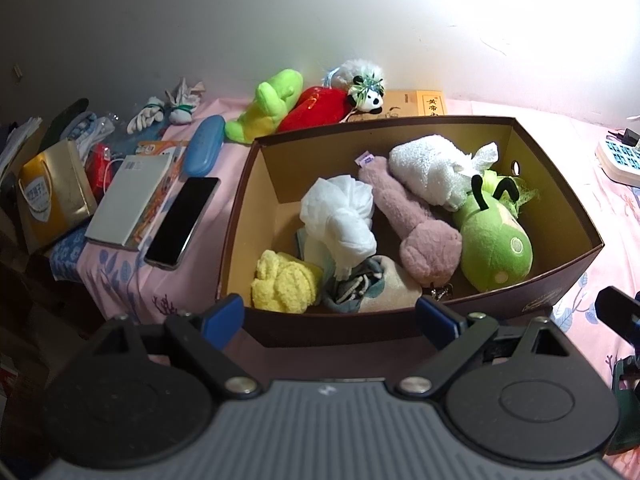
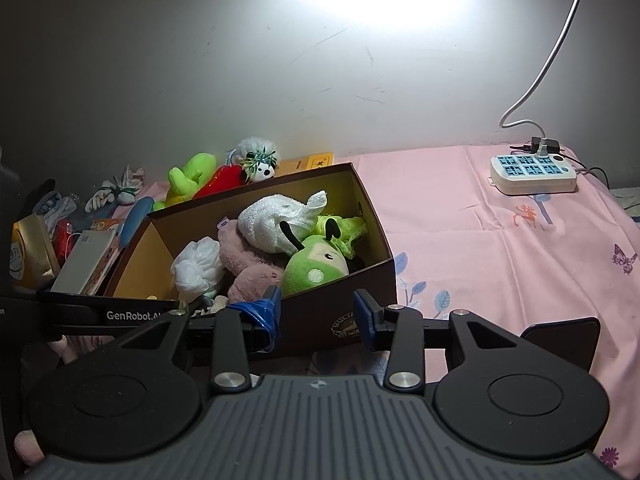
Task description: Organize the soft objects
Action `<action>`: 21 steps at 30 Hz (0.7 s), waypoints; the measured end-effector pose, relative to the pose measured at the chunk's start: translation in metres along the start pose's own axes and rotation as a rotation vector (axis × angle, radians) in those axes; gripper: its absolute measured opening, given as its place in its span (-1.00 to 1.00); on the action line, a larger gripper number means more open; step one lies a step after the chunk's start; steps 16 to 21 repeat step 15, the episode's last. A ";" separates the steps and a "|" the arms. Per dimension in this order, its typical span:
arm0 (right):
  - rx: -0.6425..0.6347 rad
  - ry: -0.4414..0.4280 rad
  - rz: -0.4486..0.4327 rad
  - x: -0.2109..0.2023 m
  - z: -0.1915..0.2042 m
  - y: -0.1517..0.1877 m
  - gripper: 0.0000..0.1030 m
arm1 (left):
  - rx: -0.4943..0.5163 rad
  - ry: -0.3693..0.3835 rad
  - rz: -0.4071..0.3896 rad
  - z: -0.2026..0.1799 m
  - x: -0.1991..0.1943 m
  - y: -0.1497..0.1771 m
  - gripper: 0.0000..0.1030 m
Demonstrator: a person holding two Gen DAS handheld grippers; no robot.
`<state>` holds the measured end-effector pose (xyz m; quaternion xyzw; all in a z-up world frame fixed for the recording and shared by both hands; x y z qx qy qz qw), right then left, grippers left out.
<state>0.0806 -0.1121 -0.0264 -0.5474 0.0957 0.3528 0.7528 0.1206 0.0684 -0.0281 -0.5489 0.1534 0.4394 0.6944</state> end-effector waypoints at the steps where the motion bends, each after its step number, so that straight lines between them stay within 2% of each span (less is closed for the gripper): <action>1: 0.000 -0.001 0.001 0.000 0.000 0.000 -0.55 | -0.001 0.003 0.001 0.000 0.000 0.000 0.85; 11: 0.005 0.001 0.005 0.000 0.000 0.000 -0.55 | -0.007 0.047 -0.004 0.001 -0.002 -0.001 0.85; 21: 0.002 0.002 0.003 0.000 0.000 0.000 -0.54 | -0.012 0.039 -0.018 0.002 -0.004 -0.001 0.85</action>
Point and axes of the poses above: each gripper's, at about its wrist camera, not at the fingertips, and x roughly the way its jaws point, z to its left, y to its underside, the point moved 4 cm from there along x, roughly the way its jaws point, and after that the axes turned 15 degrees about -y, right-handed, at the moved point
